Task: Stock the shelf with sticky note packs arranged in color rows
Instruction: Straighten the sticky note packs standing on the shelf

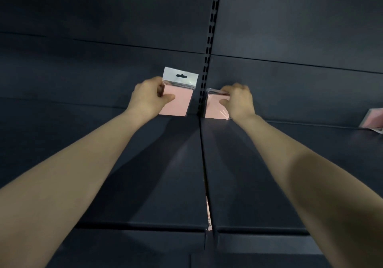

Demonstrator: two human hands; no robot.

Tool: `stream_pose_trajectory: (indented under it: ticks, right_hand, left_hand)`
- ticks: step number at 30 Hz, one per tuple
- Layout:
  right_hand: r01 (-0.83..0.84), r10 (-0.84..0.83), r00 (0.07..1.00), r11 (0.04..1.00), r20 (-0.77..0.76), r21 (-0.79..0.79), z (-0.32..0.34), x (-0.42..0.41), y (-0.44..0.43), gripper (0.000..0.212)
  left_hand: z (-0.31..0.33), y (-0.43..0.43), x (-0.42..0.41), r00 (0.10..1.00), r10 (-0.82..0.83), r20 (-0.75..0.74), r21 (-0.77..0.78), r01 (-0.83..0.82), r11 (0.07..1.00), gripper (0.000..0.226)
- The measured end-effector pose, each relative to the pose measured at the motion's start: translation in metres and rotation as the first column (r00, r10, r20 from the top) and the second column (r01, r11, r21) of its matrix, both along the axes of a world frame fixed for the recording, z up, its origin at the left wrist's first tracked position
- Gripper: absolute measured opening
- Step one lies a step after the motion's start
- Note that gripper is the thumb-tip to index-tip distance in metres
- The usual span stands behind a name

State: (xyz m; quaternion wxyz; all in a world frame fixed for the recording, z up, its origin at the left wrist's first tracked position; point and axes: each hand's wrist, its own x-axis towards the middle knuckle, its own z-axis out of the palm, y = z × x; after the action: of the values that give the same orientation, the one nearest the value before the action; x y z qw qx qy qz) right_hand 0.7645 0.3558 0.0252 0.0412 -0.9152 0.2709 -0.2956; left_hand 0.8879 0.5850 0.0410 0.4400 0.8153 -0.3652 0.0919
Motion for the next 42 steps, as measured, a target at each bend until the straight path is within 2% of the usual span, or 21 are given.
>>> stream_pose_trajectory:
  ticks: [11,20,23,27,30,35,39,42]
  right_hand:
    - [0.03,-0.028,1.0,0.993,0.012,-0.115,-0.004,-0.004,0.003,0.049]
    - [0.046,0.007,0.964,0.98,0.266,-0.192,0.028,-0.035,-0.004,0.032]
    - [-0.078,0.122,0.945,0.985,0.302,-0.154,0.043,-0.048,0.002,0.022]
    - [-0.313,0.31,0.934,0.95,0.177,-0.015,0.056,-0.058,0.02,0.026]
    - [-0.36,0.35,0.931,0.927,0.105,0.102,0.058,-0.061,0.026,0.035]
    - [-0.338,0.311,0.94,0.903,0.136,0.267,0.052,-0.062,0.024,0.01]
    - [-0.338,0.329,0.941,0.911,0.079,0.235,0.055,-0.064,0.011,0.007]
    - [-0.315,0.314,0.949,0.93,0.037,0.191,0.053,-0.06,-0.004,0.007]
  left_hand:
    - [-0.005,-0.003,-0.002,1.0,0.003,-0.009,0.009,-0.003,1.0,0.026]
    - [-0.004,-0.013,-0.013,0.999,-0.039,-0.025,0.022,0.04,0.999,0.024]
    - [-0.005,-0.021,-0.02,0.996,-0.081,-0.026,0.017,0.081,0.997,0.026]
    - [-0.008,-0.033,-0.035,0.987,-0.158,-0.02,0.023,0.159,0.987,0.027]
    - [-0.009,-0.04,-0.043,0.981,-0.194,-0.012,0.032,0.195,0.98,0.027]
    - [-0.01,-0.048,-0.051,0.983,-0.185,-0.005,0.046,0.185,0.982,0.022]
    - [-0.007,-0.045,-0.047,0.973,-0.23,0.001,0.072,0.229,0.971,0.025]
    - [-0.005,-0.034,-0.039,0.976,-0.197,0.09,0.115,0.186,0.976,0.028]
